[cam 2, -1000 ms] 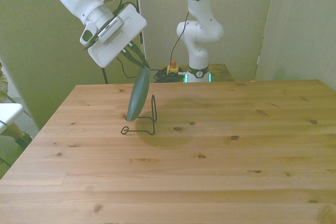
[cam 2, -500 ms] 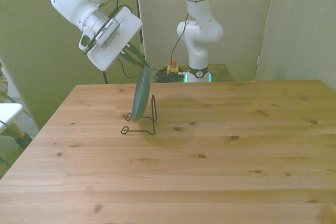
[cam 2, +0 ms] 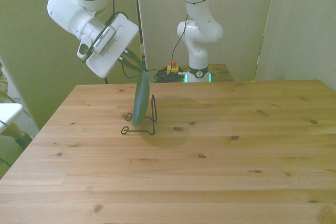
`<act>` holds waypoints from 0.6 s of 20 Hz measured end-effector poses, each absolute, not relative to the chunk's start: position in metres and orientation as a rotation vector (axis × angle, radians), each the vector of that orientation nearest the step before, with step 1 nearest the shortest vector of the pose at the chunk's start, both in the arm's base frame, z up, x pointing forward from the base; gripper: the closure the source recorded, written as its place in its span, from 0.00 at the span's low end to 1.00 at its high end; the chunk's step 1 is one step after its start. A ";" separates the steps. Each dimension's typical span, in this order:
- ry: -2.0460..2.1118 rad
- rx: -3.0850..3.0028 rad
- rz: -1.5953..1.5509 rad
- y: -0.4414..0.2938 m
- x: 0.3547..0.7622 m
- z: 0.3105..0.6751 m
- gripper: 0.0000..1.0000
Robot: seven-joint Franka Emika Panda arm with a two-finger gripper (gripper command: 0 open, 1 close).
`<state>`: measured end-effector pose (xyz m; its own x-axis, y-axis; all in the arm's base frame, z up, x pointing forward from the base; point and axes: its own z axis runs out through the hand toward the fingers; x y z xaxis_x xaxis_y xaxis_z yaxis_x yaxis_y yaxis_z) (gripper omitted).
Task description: Load the plate
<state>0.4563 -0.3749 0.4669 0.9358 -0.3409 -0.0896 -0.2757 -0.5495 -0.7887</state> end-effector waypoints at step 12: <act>0.422 -2.176 -0.089 -0.380 0.466 0.462 1.00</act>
